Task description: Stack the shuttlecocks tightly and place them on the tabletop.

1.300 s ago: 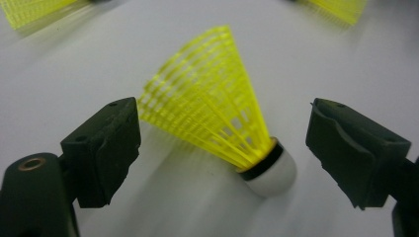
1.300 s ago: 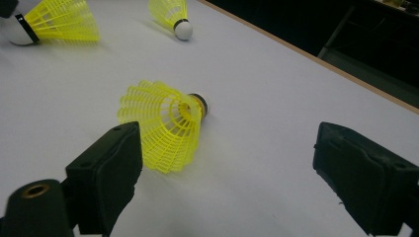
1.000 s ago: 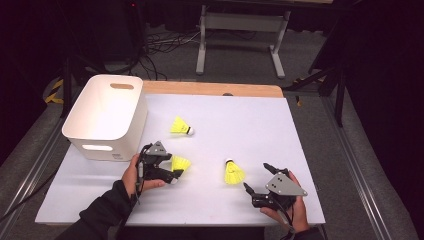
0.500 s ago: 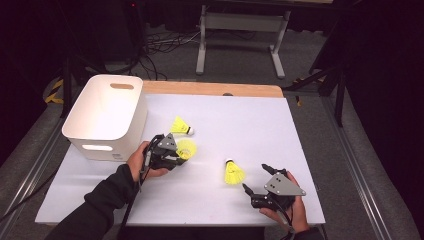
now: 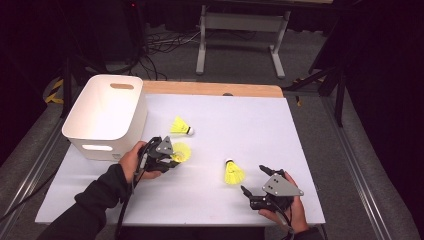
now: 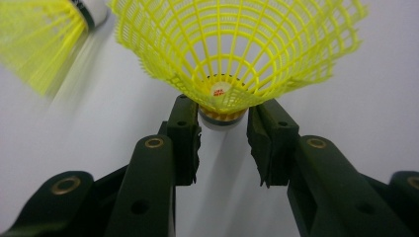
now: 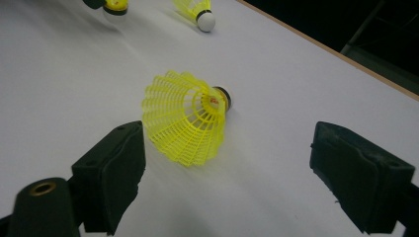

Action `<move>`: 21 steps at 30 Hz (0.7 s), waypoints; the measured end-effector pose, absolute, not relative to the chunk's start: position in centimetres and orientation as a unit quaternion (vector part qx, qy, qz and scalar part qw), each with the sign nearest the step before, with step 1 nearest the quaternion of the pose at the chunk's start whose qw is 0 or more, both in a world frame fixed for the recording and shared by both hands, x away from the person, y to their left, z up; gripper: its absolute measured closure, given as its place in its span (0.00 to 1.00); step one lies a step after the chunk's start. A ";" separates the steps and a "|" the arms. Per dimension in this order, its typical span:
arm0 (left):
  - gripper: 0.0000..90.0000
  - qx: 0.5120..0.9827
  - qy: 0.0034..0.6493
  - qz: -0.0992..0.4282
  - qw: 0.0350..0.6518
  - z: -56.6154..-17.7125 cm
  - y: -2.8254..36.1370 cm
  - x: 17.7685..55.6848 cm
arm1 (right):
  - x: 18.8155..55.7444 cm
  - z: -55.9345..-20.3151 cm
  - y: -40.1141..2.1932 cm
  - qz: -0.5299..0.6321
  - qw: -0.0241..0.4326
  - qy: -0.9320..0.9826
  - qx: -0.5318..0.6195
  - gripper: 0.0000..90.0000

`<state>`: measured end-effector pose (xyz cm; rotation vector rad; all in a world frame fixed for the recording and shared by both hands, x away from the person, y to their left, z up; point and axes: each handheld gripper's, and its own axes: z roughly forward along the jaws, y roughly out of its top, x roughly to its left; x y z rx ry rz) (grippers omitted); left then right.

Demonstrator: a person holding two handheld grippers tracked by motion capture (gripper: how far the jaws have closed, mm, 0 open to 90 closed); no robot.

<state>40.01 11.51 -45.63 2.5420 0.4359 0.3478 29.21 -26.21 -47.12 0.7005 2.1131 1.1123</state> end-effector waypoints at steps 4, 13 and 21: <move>0.71 0.948 0.160 0.138 0.238 -46.0 12.5 40.0 | 29.2 -47.2 -26.0 0.419 0.318 0.809 0.263 0.16; 0.63 0.954 0.139 0.129 0.231 -46.7 11.5 40.8 | 29.2 -47.4 -25.6 0.414 0.310 0.816 0.258 0.16; 0.36 0.933 0.171 0.105 0.298 -46.0 10.3 42.0 | 29.1 -47.3 -25.8 0.419 0.306 0.816 0.254 0.16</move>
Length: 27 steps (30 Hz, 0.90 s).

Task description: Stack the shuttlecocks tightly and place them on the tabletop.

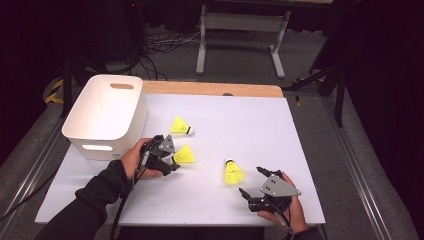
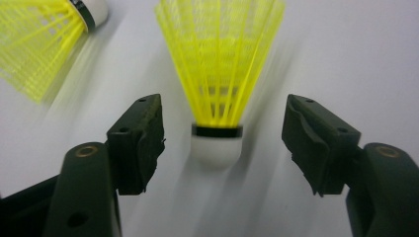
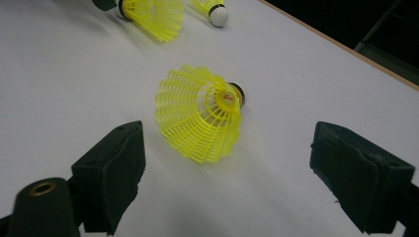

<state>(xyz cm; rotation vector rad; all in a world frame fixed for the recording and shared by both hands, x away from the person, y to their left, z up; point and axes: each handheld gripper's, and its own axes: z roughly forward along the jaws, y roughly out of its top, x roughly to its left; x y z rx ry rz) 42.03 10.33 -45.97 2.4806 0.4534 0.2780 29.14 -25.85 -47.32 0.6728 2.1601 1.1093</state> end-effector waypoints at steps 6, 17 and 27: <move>0.27 0.914 0.228 0.065 0.328 -46.0 8.9 44.0 | 29.1 -47.3 -25.7 0.419 0.305 0.818 0.250 0.16; 0.41 0.918 0.228 0.057 0.320 -46.0 6.6 45.2 | 29.0 -47.2 -25.8 0.422 0.301 0.819 0.247 0.16; 0.70 0.942 0.160 0.114 0.274 -45.1 6.1 44.5 | 29.0 -47.2 -25.8 0.419 0.302 0.820 0.247 0.17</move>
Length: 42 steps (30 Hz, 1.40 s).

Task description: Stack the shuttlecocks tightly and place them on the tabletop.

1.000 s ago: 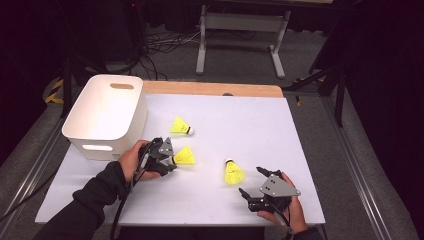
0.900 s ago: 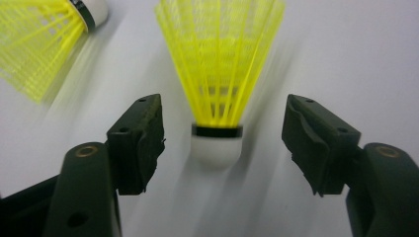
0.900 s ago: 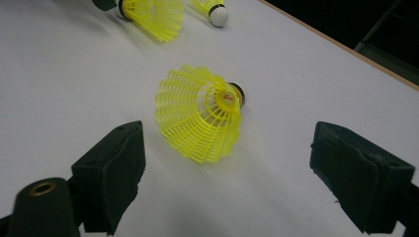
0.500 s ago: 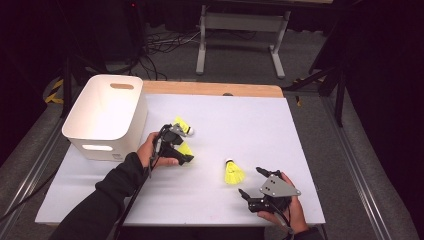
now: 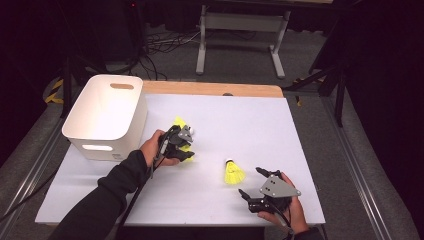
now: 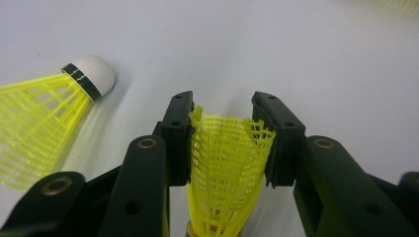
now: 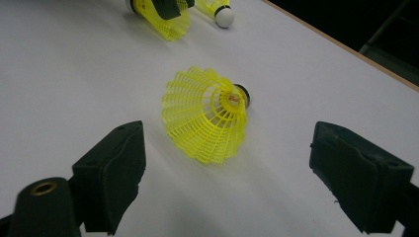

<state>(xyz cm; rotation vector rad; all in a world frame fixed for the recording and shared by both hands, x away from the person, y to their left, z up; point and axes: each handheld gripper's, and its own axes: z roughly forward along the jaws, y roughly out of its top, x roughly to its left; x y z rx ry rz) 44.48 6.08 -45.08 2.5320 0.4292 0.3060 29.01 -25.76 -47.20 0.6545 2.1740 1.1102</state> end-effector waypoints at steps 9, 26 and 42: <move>0.64 0.945 0.116 0.141 0.272 -45.2 6.4 45.5 | 29.1 -47.2 -25.8 0.419 0.302 0.819 0.248 0.17; 0.48 0.949 0.081 0.139 0.272 -45.2 7.0 44.5 | 29.1 -47.2 -25.8 0.418 0.302 0.820 0.247 0.17; 0.47 0.954 0.035 0.160 0.252 -45.6 5.9 45.1 | 29.2 -47.2 -25.9 0.419 0.301 0.818 0.253 0.17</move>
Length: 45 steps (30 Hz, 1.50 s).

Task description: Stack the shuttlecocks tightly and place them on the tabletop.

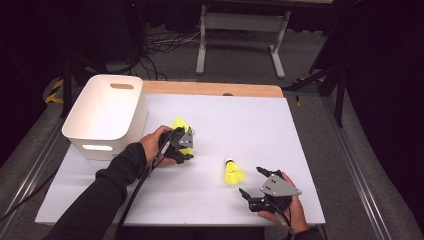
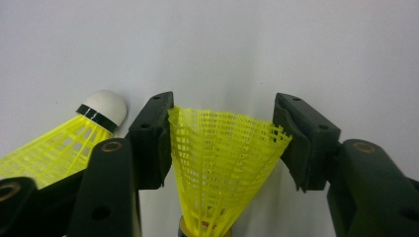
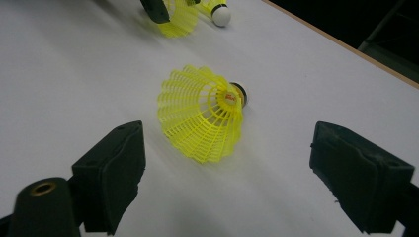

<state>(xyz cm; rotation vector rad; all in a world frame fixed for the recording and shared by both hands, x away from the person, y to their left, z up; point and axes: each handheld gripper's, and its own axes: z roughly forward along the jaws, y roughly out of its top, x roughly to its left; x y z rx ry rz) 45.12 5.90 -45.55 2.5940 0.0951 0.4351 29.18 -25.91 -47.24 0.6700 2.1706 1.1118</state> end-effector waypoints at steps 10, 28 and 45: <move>0.31 0.946 0.049 0.157 0.278 -45.3 6.3 45.1 | 29.2 -47.2 -25.9 0.423 0.299 0.817 0.253 0.16; 0.24 0.948 0.058 0.126 0.287 -45.3 7.1 44.7 | 29.1 -47.0 -26.2 0.426 0.302 0.814 0.254 0.16; 0.25 0.944 0.045 0.133 0.299 -44.9 7.4 43.7 | 29.1 -46.8 -26.3 0.430 0.305 0.810 0.258 0.16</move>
